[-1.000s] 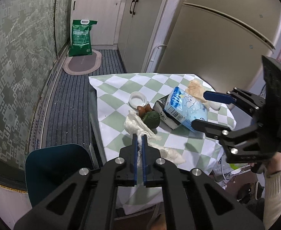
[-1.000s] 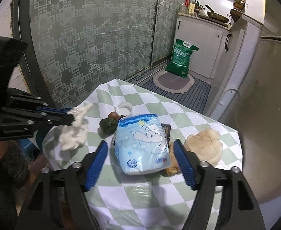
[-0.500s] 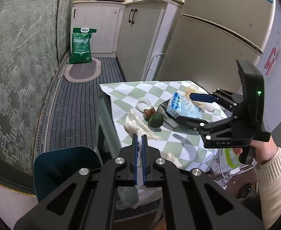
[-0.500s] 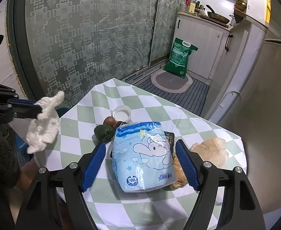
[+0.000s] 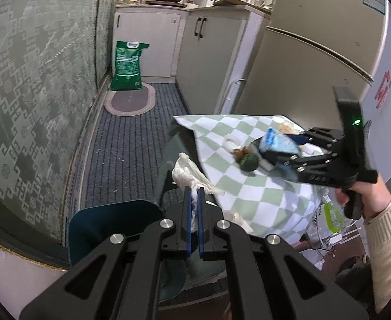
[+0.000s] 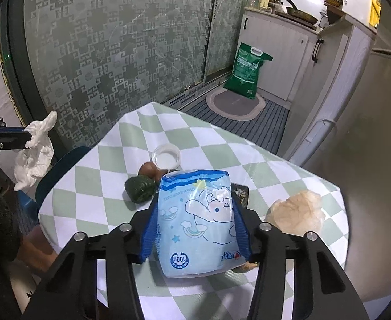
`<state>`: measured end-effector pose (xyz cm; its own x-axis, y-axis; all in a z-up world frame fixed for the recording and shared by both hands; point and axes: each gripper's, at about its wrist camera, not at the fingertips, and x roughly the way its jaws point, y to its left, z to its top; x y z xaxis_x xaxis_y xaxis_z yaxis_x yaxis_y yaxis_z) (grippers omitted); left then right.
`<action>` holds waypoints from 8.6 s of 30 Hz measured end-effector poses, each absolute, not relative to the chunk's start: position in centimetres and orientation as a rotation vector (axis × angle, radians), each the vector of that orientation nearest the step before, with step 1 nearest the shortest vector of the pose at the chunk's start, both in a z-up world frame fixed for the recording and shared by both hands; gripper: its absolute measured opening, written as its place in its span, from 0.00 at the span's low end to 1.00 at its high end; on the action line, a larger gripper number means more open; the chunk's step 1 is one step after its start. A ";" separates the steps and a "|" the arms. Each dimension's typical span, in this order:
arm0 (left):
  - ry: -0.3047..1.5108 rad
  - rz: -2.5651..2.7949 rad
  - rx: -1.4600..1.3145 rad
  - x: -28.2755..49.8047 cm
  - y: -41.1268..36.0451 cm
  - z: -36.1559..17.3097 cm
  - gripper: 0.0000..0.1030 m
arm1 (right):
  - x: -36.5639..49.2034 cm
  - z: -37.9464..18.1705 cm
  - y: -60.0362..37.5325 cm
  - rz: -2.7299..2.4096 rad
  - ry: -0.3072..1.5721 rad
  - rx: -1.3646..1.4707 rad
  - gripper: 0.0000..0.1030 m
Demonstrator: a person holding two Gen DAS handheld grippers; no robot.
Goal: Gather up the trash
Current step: 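Lift the tissue with the left tool while the right tool lifts the diaper pack, then drop the tissue into the green bin with the left tool while the right tool drops the diaper pack, then move both tools back over the table toward the avocado and ginger, then grasp the green avocado with the left tool while the right tool grasps the ginger root, then drop the avocado into the green bin with the left tool while the right tool drops the ginger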
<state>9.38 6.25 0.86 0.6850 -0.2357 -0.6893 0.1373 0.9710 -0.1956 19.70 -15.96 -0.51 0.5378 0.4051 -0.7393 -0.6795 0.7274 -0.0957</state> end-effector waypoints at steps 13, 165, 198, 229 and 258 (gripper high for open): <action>0.855 -0.123 -0.155 8.6 11.5 -2.3 0.05 | 17.1 5.2 -13.2 0.709 0.666 -0.305 0.48; 0.752 -0.241 0.032 16.2 -5.1 -4.1 0.47 | 15.9 -1.2 -24.9 0.591 0.779 -0.145 0.39; 0.796 -0.275 0.013 17.5 -5.5 -4.6 0.23 | 18.1 -2.6 -23.7 0.551 0.806 -0.151 0.39; 0.695 -0.280 -0.095 11.4 2.8 0.4 0.22 | 20.7 -2.9 -20.8 0.406 0.797 -0.255 0.31; 0.923 -0.101 -0.155 8.6 16.0 -9.4 0.22 | 15.8 6.1 -6.1 0.665 0.642 -0.247 0.31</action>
<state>8.55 15.96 -9.35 0.6002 -0.1530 -0.7851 0.0204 0.9841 -0.1762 15.80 -6.11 6.07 0.6039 0.4950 -0.6247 -0.6417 0.7668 -0.0127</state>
